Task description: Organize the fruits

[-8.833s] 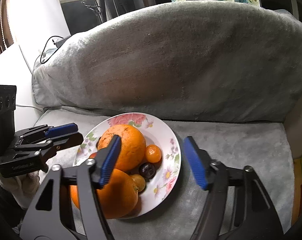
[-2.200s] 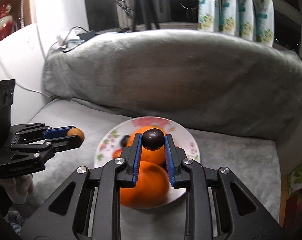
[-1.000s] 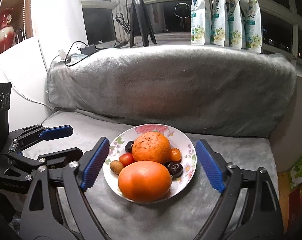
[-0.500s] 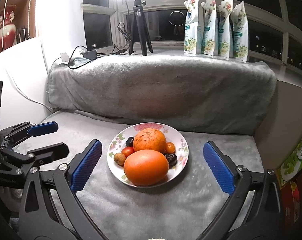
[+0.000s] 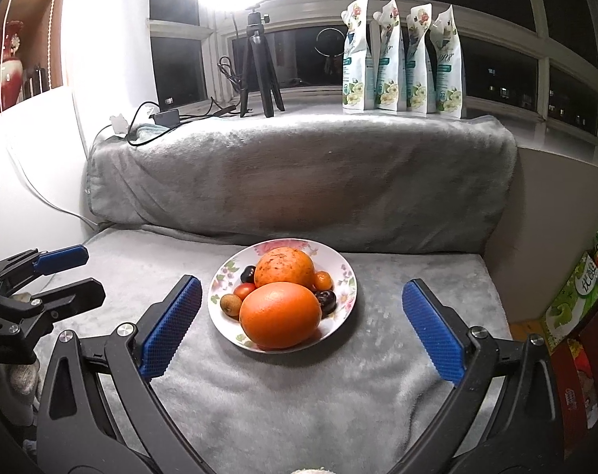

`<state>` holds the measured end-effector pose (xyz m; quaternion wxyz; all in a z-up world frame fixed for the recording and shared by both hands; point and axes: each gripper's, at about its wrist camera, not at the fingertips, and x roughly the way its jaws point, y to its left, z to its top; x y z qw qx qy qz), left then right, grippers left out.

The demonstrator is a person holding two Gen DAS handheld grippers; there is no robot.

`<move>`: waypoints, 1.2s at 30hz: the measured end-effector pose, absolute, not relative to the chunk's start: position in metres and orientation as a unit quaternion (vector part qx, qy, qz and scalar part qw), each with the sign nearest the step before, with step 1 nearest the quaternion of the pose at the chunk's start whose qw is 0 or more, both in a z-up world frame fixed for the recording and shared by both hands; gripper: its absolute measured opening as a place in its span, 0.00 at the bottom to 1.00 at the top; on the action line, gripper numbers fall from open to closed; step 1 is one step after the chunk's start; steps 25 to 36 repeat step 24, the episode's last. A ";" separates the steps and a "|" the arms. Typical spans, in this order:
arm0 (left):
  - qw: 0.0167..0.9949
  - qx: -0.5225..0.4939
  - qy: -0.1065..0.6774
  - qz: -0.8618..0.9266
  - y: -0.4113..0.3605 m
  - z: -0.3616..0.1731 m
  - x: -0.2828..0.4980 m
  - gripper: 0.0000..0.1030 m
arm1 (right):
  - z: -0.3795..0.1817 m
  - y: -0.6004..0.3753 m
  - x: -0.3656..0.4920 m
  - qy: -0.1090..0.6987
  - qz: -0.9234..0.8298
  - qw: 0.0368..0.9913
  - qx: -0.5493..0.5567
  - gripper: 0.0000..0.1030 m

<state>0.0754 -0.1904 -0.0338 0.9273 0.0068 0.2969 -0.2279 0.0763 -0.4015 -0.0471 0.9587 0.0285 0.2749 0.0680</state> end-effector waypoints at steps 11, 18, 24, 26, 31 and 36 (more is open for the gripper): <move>0.932 0.006 0.289 -0.219 -0.187 -0.029 0.071 0.81 | -0.045 -0.401 0.073 0.272 0.072 0.959 0.022 1.00; 0.934 0.008 0.284 -0.217 -0.187 -0.028 0.069 0.81 | -0.046 -0.401 0.075 0.275 0.070 0.959 0.024 1.00; 0.935 0.004 0.282 -0.216 -0.185 -0.028 0.067 0.81 | -0.049 -0.404 0.076 0.280 0.063 0.958 0.027 1.00; 0.935 0.004 0.282 -0.216 -0.185 -0.028 0.067 0.81 | -0.049 -0.404 0.076 0.280 0.063 0.958 0.027 1.00; 0.935 0.004 0.282 -0.216 -0.185 -0.028 0.067 0.81 | -0.049 -0.404 0.076 0.280 0.063 0.958 0.027 1.00; 0.935 0.004 0.282 -0.216 -0.185 -0.028 0.067 0.81 | -0.049 -0.404 0.076 0.280 0.063 0.958 0.027 1.00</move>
